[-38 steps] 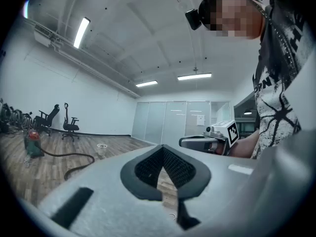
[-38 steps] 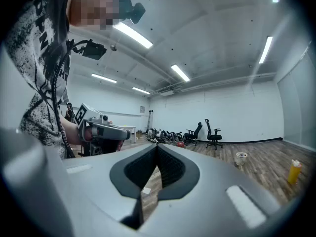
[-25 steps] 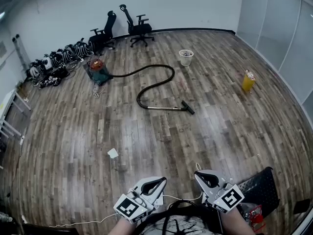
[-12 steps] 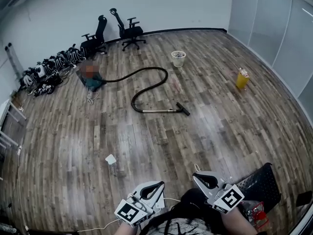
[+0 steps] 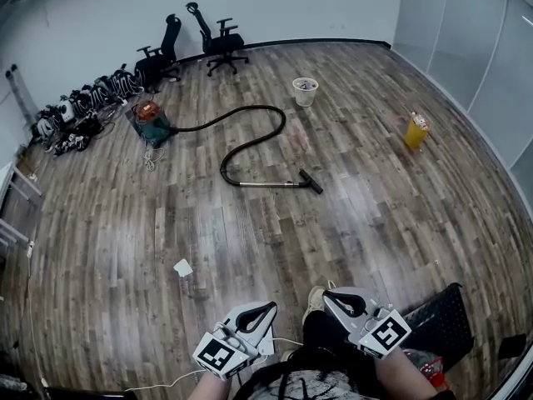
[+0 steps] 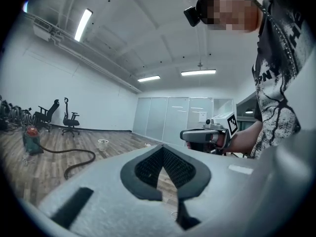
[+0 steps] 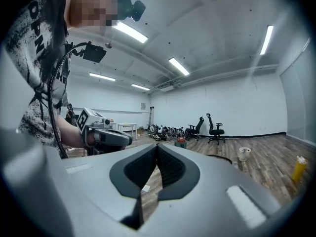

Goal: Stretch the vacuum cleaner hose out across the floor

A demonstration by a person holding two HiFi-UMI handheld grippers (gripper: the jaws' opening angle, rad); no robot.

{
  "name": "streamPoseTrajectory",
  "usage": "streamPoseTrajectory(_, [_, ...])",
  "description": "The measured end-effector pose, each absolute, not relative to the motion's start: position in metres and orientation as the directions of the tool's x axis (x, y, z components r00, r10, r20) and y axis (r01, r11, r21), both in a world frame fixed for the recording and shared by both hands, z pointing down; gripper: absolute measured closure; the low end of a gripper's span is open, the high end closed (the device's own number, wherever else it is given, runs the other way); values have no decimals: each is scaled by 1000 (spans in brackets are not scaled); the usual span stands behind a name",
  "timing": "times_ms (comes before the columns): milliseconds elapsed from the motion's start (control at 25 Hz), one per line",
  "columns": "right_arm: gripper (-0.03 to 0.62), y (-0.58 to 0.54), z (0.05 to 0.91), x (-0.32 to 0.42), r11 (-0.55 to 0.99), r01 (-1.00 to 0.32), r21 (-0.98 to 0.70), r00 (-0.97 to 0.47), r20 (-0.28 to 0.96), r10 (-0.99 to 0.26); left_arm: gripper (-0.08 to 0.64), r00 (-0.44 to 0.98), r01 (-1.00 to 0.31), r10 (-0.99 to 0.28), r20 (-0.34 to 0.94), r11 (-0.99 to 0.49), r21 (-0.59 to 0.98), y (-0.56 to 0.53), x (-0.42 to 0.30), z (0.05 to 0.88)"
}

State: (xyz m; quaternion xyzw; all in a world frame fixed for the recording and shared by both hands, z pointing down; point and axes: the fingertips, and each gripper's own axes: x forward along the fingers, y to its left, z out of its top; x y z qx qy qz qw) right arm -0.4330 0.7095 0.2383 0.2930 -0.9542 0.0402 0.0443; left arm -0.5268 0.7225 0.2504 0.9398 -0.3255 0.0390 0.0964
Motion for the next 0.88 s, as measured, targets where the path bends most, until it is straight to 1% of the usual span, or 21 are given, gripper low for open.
streamPoseTrajectory(80, [586,682,250,-431,831,-552,-64,-832,113,-544,557,774,-632,-609,171,-758,162,696,-525,261])
streamPoseTrajectory(200, [586,627,272,-425,842,-532,-88,-844,135,-519,557,759,-650,-624,185,-740,171,637,-514,266])
streamPoseTrajectory(520, [586,482,303,-388,852,-502,-147,-861,180,-476,557,736,-674,-632,244,-720,166,476,-460,278])
streamPoseTrajectory(880, [586,376,308,-359,871,-466,-156,-880,180,-438,557,710,-698,-645,282,-697,164,377,-427,292])
